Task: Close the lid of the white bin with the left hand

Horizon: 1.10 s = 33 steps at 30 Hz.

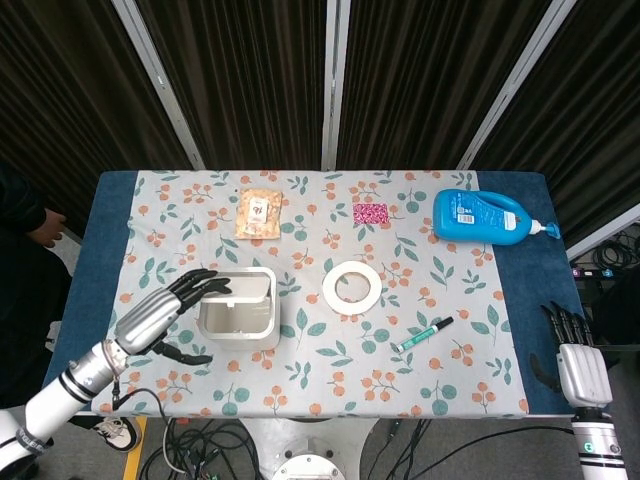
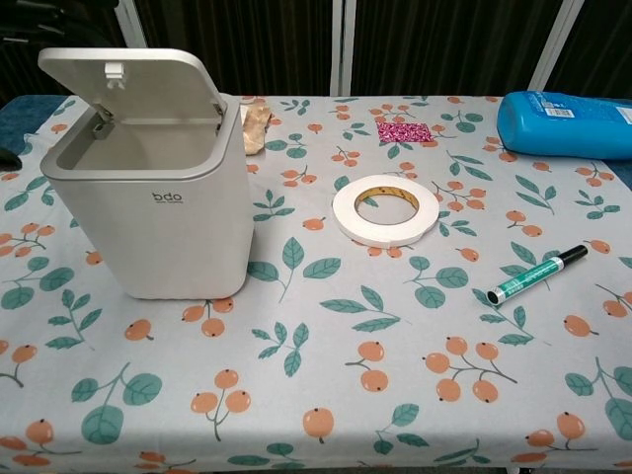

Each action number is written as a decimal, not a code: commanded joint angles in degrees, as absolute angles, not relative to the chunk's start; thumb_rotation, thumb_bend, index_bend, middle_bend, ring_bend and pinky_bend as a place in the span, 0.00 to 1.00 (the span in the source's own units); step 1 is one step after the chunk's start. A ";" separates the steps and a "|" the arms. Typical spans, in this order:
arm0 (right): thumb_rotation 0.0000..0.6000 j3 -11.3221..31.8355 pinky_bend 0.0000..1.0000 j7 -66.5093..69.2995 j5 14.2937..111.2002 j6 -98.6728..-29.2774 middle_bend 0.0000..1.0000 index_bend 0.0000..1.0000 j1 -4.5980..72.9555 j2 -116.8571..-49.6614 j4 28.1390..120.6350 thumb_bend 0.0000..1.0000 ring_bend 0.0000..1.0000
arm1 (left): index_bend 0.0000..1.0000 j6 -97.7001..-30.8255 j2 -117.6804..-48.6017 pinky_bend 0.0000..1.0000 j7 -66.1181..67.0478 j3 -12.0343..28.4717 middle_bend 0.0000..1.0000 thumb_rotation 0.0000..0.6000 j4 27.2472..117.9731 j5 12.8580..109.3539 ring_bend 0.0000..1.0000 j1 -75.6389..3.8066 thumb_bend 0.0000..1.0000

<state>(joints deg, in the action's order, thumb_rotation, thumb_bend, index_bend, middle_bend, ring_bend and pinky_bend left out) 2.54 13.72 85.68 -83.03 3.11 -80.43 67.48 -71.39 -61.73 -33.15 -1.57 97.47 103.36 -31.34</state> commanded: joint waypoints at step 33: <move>1.00 2.56 0.00 13.38 85.27 -82.53 0.00 0.00 3.18 -80.70 67.24 0.31 0.00 | 0.06 -76.73 -71.44 0.06 -3.54 -4.60 0.20 1.00 90.92 107.64 0.04 -25.95 0.00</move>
